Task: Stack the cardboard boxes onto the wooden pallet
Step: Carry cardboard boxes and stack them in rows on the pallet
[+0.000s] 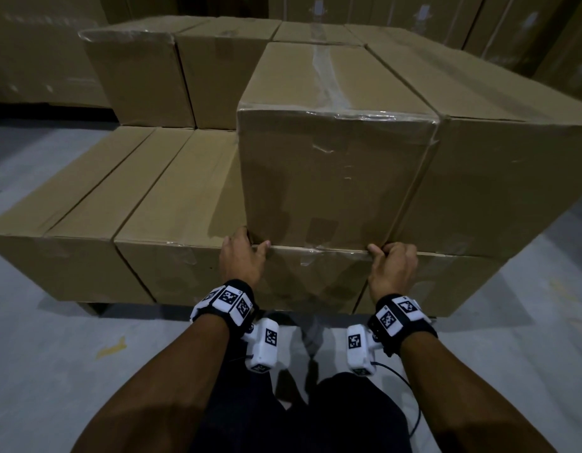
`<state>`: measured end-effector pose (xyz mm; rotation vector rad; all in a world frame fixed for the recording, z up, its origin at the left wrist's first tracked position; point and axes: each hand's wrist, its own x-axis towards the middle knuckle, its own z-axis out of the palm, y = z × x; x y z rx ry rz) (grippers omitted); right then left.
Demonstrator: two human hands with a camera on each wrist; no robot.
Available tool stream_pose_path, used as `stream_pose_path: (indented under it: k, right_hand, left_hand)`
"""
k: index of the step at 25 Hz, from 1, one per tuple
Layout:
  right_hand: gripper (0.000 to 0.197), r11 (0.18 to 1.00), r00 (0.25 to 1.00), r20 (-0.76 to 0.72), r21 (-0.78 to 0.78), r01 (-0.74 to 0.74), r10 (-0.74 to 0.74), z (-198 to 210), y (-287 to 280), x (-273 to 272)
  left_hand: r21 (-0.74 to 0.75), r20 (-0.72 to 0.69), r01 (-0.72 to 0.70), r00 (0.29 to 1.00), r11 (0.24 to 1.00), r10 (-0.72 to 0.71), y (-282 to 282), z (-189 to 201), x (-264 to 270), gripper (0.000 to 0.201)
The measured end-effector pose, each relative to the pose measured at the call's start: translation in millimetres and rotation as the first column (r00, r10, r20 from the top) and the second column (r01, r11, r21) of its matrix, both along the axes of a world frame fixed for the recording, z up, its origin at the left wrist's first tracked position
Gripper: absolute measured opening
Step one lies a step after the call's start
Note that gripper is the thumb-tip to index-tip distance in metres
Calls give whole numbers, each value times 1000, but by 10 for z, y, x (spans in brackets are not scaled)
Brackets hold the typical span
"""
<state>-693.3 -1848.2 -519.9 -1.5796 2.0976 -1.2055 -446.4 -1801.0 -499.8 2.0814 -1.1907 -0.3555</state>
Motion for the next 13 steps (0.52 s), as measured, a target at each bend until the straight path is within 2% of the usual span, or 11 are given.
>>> stream_pose_path:
  k: [13]
  right_hand:
    - [30, 1000, 1000, -19, -12, -12, 11, 17, 20, -4]
  left_hand:
    - [97, 84, 13, 996, 995, -21, 65, 130, -59, 36]
